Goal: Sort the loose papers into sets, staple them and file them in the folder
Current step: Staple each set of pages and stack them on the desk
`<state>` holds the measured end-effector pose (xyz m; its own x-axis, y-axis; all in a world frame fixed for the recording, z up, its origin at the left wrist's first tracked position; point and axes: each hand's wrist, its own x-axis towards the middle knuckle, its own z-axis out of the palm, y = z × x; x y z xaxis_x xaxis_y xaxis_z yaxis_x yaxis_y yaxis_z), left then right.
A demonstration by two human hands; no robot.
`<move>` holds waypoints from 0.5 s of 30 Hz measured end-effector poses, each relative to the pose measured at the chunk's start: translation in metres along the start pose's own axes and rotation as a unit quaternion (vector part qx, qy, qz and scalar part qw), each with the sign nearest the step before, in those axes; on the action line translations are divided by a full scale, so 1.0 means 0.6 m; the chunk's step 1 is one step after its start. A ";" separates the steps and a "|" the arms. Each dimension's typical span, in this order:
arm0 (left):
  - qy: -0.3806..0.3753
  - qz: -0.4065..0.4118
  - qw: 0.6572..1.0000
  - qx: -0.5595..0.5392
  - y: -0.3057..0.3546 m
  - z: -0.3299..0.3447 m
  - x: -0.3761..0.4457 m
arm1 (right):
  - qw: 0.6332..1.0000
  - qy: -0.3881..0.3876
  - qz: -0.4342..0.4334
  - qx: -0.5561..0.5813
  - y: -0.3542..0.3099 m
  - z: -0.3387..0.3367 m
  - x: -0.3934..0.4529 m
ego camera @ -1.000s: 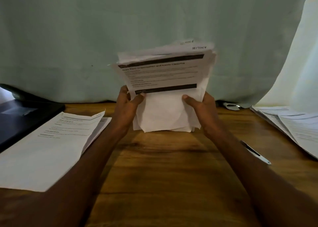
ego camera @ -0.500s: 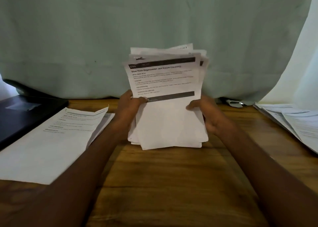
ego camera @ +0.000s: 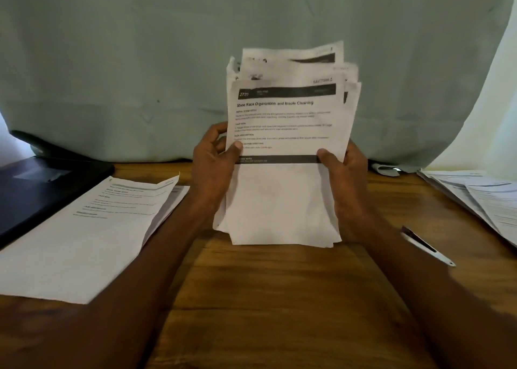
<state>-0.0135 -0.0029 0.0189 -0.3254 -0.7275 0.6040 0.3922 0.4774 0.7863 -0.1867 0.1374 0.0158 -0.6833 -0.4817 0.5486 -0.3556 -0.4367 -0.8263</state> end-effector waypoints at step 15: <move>-0.028 -0.079 0.996 0.031 -0.055 -0.010 -0.008 | 0.994 -0.087 0.033 -0.062 0.026 -0.012 0.003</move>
<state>-0.0195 -0.0183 -0.0106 -0.4269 -0.7687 0.4762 0.2782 0.3895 0.8780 -0.1982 0.1352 0.0034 -0.5913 -0.6345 0.4979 -0.3967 -0.3087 -0.8645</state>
